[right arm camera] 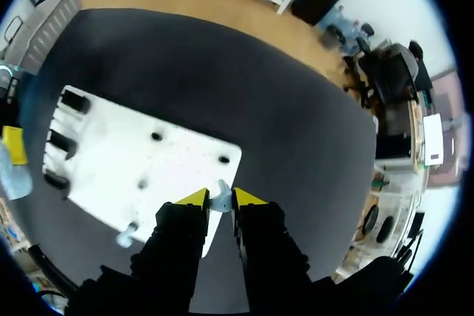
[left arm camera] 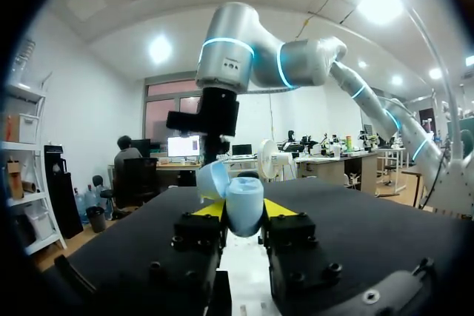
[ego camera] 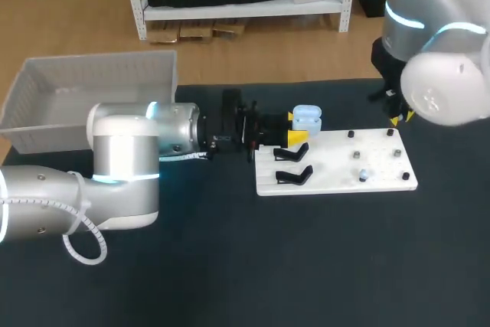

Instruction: Pick up each earbud case from the left stands, insert the matching earbuds, close the lid, and place the case in the box.

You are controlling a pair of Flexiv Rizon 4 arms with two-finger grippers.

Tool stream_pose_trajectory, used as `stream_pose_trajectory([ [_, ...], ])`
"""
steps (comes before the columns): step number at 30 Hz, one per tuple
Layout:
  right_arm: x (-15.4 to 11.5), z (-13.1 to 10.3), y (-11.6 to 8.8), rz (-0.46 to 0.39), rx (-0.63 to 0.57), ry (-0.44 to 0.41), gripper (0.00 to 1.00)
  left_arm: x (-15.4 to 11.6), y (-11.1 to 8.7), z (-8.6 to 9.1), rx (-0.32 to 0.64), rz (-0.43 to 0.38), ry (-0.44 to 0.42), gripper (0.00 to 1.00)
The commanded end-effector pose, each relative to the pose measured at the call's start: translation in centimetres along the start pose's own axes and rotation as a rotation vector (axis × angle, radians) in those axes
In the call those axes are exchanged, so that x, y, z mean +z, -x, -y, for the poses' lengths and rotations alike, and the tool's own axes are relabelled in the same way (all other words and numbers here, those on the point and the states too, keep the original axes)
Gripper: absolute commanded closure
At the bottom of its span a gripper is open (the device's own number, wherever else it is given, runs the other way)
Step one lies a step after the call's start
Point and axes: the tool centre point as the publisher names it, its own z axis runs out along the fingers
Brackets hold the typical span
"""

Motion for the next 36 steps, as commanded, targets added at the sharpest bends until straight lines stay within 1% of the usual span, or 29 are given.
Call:
stream_pose_trajectory([
  [1, -5.7, -1.3, -1.0, -0.013, 0.017, 0.01, 1.0, 0.0, -0.2, 0.0, 0.004, 0.005, 0.002, 1.0],
  [4, -8.6, -3.2, -1.8, -0.022, 0.025, 0.023, 1.0, 0.0, -0.2, 0.0, 0.004, 0.005, 0.002, 1.0],
  [7, -10.8, -5.4, -2.5, -0.029, 0.014, 0.012, 1.0, 0.0, -0.2, 0.0, 0.004, 0.005, 0.002, 1.0],
  [11, -12.0, -7.7, -3.1, -0.038, -0.016, -0.017, 1.0, 0.0, -0.2, 0.0, 0.004, 0.005, 0.002, 1.0],
  [14, -12.3, -9.0, -3.2, -0.036, -0.015, 0.007, 1.0, 0.0, -0.2, 0.0, 0.004, 0.005, 0.002, 1.0],
  [17, -12.4, -9.6, -3.5, -0.02, -0.015, 0.029, 1.0, 0.0, -0.2, 0.0, 0.004, 0.005, 0.002, 1.0],
  [33, -12.4, -9.6, -3.5, -0.02, -0.015, 0.029, 1.0, 0.0, -0.2, 0.0, 0.004, 0.005, 0.002, 1.0],
  [36, -12.5, -11.1, -2.7, -0.073, 0.109, 0.019, 1.0, 0.0, -0.2, 0.0, 0.004, 0.005, 0.002, 1.0],
])
